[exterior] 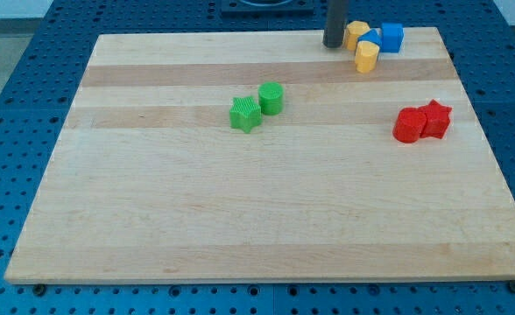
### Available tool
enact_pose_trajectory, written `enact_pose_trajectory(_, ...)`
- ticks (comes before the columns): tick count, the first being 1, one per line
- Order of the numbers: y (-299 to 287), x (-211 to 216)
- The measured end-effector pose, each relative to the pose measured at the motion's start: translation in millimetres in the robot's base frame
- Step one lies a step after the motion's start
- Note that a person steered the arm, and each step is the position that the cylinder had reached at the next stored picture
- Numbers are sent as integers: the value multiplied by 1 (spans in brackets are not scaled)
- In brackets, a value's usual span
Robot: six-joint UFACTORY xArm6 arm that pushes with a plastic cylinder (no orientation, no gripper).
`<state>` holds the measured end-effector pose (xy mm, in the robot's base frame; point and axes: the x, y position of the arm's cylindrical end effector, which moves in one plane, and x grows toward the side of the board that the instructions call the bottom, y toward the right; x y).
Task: Place the green circle at the bottom right corner if the board
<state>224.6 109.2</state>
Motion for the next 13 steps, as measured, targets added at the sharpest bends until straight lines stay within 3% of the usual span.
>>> enact_pose_trajectory(2, -2, 0)
enact_pose_trajectory(6, -3, 44)
enact_pose_trajectory(8, -54, 43)
enact_pose_trajectory(9, -110, 45)
enact_pose_trajectory(11, -121, 119)
enact_pose_trajectory(13, -120, 164)
